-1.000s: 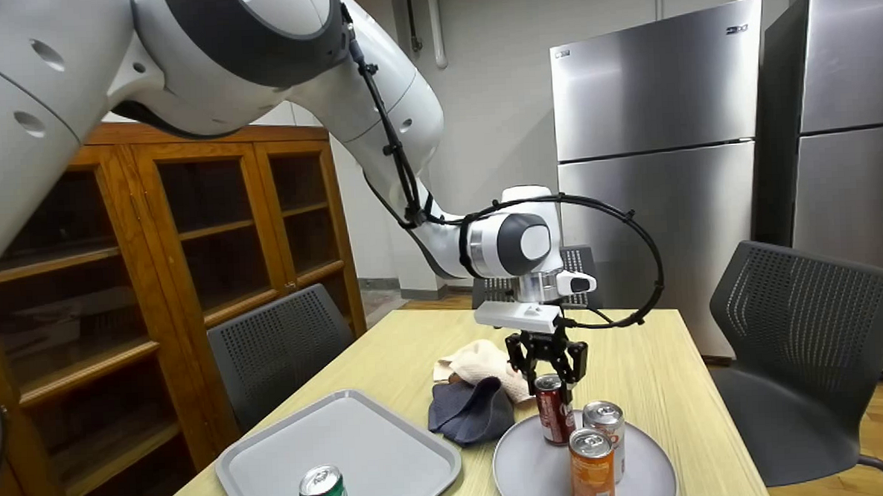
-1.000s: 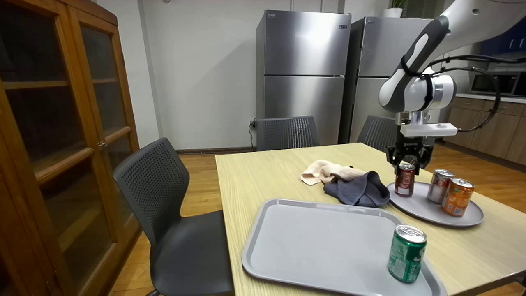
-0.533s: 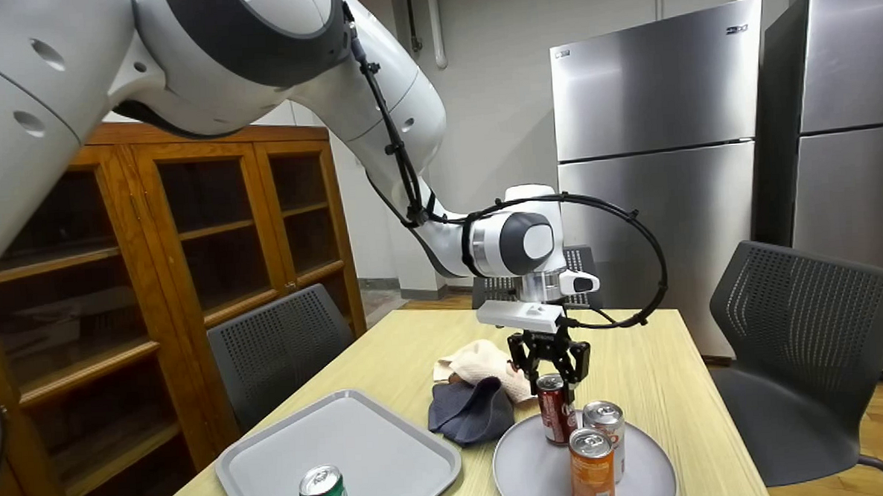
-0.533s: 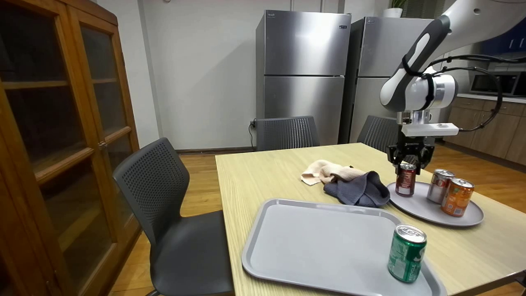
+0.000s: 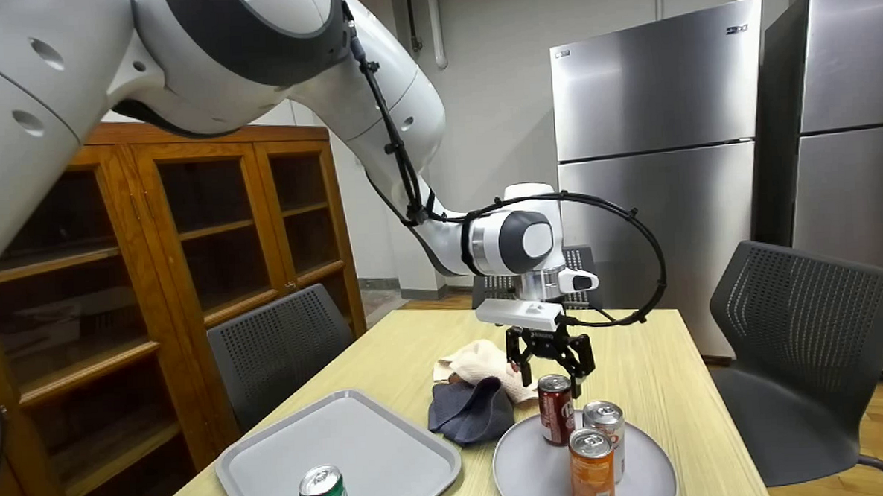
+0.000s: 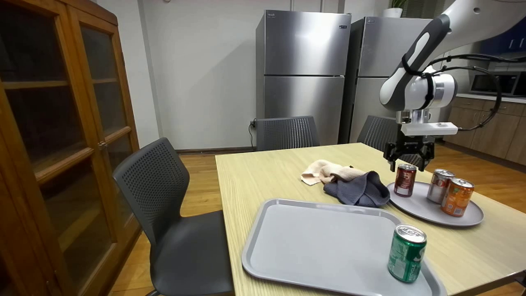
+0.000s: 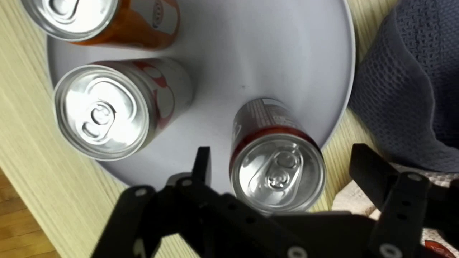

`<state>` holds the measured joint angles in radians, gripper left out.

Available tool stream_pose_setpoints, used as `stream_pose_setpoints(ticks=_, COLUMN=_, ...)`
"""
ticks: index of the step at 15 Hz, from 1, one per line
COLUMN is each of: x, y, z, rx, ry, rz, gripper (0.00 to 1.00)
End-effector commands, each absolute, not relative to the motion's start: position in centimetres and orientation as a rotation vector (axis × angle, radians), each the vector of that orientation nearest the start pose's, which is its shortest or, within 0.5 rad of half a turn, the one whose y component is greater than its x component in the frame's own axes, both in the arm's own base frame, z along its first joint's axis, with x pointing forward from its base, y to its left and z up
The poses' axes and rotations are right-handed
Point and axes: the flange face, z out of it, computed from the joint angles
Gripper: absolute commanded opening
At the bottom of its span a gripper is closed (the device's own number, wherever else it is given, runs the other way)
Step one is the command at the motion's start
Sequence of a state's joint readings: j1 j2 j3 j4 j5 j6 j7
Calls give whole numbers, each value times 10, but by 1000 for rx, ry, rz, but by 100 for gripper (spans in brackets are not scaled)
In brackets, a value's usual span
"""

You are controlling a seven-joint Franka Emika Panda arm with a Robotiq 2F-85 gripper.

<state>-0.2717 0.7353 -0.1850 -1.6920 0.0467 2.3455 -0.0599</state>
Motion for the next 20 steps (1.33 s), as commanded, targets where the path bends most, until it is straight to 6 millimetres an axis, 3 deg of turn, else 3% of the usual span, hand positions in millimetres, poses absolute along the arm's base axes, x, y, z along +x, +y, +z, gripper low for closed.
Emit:
stream_pose_setpoints(ticks=1, x=603, y=-283, z=197, rx=-3159, ry=588, rz=120, gripper=100)
stream_pose_setpoints(ticks=7, x=593, y=-275, z=262, rx=-3233, ry=477, rz=-31, gripper=100)
stream_pose_setpoints(ticks=11, x=576, y=-254, z=290, rx=-3289, ry=277, rz=-127, gripper=100)
stream_pose_setpoints(ticks=15, x=551, y=-217, z=300, rx=-3291, ry=50, rz=-223, gripper=100)
stream_pose_setpoints(ticks=20, x=510, y=-161, z=292, rx=-3240, ry=-122, rz=-258, gripper=100)
